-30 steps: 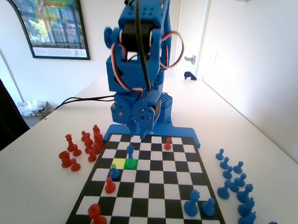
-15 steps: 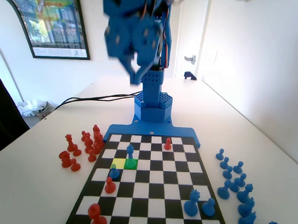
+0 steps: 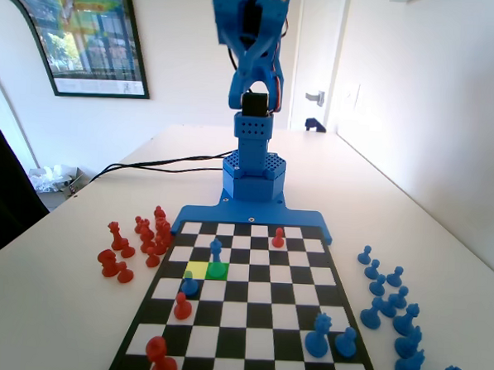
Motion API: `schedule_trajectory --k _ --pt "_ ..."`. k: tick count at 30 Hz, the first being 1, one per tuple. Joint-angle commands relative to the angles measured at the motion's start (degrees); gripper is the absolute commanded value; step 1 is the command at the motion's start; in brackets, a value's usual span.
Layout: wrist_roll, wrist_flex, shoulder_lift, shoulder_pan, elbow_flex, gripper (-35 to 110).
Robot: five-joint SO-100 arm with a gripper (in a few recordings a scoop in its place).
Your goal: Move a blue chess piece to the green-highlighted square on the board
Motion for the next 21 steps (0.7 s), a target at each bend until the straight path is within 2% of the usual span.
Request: schedule_trajectory --k 1,7,21 --pt "0.0 -3.34 5.8 -0.18 4.04 1" --pt "1.85 -6.86 10.11 -1.32 9.05 1" --pt "1.76 -8.26 15.29 -2.55 9.32 1"
